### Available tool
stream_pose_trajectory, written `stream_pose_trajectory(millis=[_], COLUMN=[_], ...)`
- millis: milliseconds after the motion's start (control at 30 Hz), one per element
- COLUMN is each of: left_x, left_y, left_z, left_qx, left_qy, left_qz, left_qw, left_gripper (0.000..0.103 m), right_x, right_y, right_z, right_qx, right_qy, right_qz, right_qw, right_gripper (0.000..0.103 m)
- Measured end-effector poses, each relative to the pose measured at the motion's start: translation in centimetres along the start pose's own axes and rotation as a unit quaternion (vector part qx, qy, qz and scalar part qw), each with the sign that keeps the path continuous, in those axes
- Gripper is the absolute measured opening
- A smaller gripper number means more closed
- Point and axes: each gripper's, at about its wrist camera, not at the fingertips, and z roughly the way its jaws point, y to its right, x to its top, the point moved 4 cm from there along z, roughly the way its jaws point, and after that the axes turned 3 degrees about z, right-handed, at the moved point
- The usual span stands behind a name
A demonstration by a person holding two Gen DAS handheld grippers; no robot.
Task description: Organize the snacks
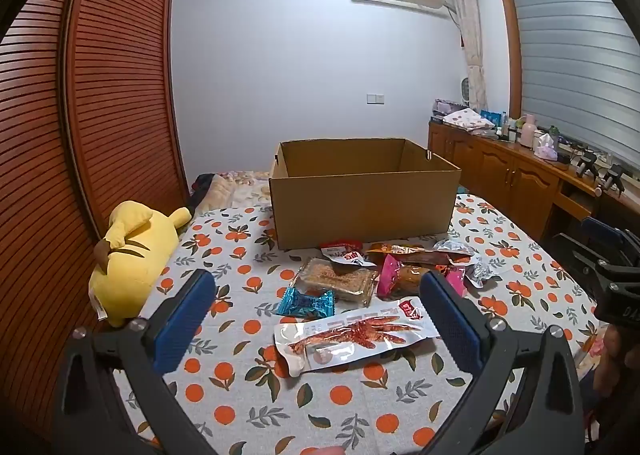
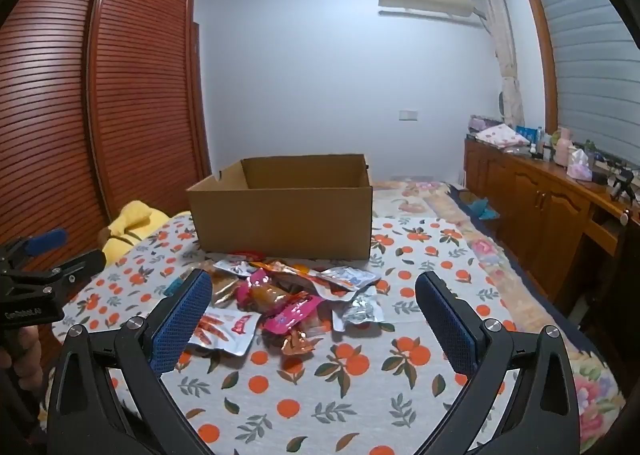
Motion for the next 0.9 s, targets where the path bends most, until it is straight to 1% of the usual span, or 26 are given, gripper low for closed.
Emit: stream_pose_trajectory(millis=[900], left_x=[0.02], left_y=[-0.27], left_z=[-0.39], left_qx=[0.002], left_qy=[0.002], left_qz=[0.0], left_qw=[1.0], left_gripper=[0.103], right_x=[-0.07], right_y=[0.15], right_z=[0.12], right_qx=[-0.007], right_qy=[-0.001], right_qz=[0.001], right_qw=[1.0], right_gripper=[0.103])
